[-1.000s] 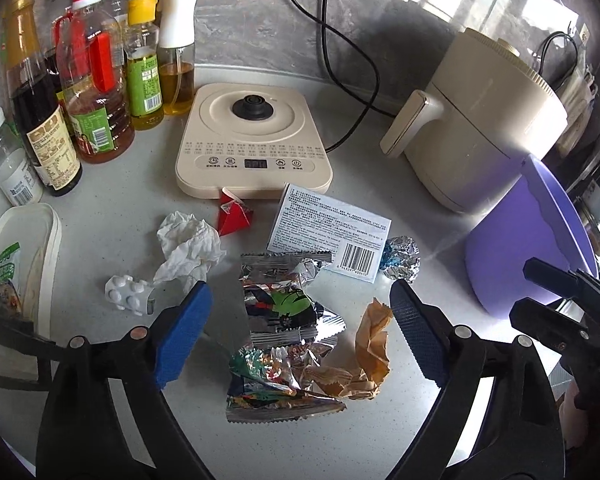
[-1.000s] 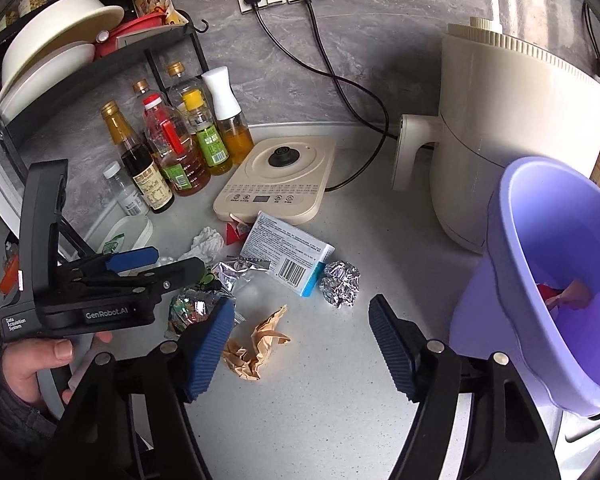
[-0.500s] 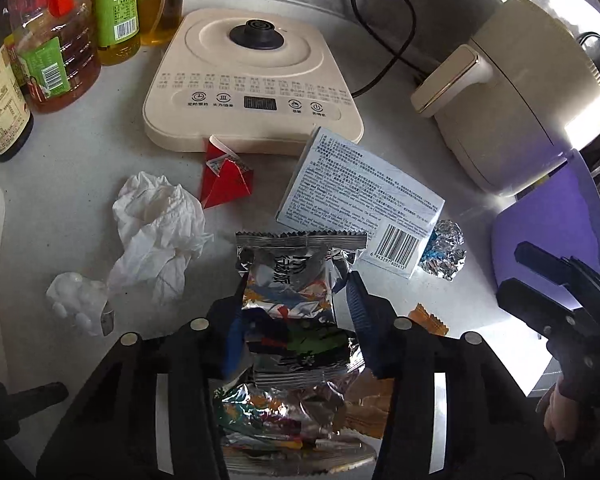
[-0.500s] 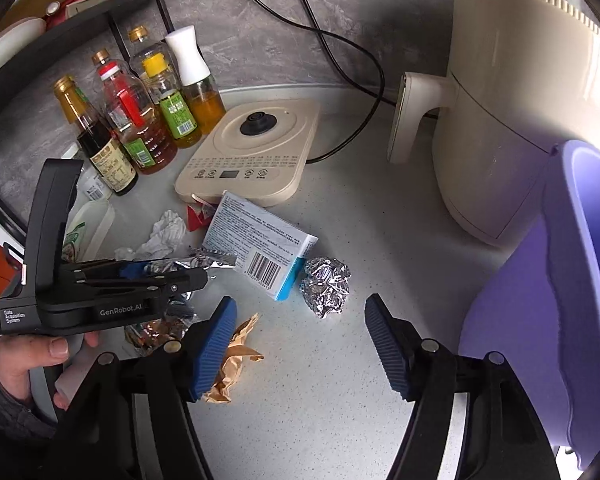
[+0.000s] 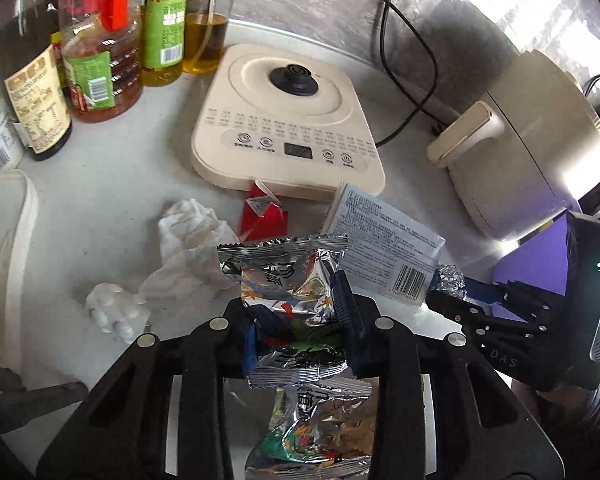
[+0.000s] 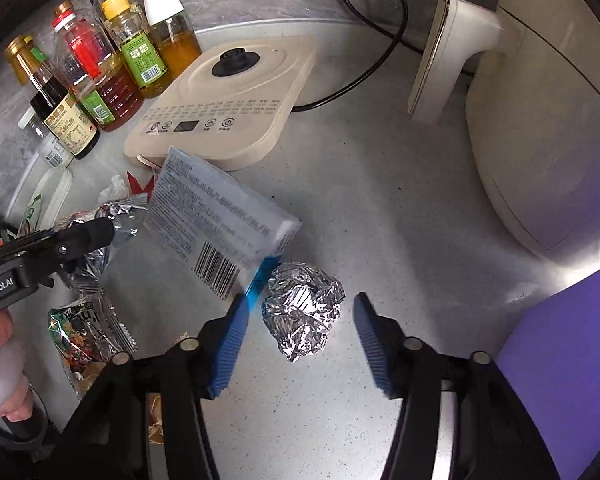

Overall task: Collect trash
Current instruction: 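Grasp the crumpled foil ball with the right tool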

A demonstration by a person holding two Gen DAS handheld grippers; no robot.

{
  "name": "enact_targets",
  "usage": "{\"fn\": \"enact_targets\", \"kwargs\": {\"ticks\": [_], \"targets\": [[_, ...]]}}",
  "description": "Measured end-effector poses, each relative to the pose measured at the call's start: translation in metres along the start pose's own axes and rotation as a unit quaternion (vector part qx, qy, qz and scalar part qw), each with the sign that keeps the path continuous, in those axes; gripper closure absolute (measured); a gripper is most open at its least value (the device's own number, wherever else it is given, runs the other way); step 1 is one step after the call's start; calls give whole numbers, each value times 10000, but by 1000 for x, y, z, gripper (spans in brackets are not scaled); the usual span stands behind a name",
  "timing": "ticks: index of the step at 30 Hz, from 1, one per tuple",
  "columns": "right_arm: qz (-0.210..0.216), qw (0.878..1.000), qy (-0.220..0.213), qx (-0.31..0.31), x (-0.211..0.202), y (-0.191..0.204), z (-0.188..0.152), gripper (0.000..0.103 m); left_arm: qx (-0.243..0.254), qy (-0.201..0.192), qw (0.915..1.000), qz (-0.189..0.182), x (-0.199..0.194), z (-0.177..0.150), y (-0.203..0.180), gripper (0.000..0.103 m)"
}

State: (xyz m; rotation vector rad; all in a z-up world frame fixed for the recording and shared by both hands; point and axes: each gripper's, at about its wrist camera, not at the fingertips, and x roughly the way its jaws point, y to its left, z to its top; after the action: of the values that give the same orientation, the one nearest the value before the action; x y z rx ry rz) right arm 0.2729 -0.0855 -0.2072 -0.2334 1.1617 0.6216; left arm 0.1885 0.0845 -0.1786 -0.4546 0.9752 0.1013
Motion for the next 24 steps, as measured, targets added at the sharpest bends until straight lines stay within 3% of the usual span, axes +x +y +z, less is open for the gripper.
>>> {"fn": "enact_targets", "kwargs": {"ticks": [6, 12, 24], "targets": [[-59, 9997, -225, -91, -25, 0, -4, 64, 23, -451, 9990, 9, -32, -4, -9, 70], [169, 9985, -524, 77, -60, -3, -20, 64, 101, -630, 9980, 49, -56, -17, -22, 70], [492, 9942, -935, -175, -125, 8, -43, 63, 120, -974, 9948, 268, -88, -32, -50, 70]]}}
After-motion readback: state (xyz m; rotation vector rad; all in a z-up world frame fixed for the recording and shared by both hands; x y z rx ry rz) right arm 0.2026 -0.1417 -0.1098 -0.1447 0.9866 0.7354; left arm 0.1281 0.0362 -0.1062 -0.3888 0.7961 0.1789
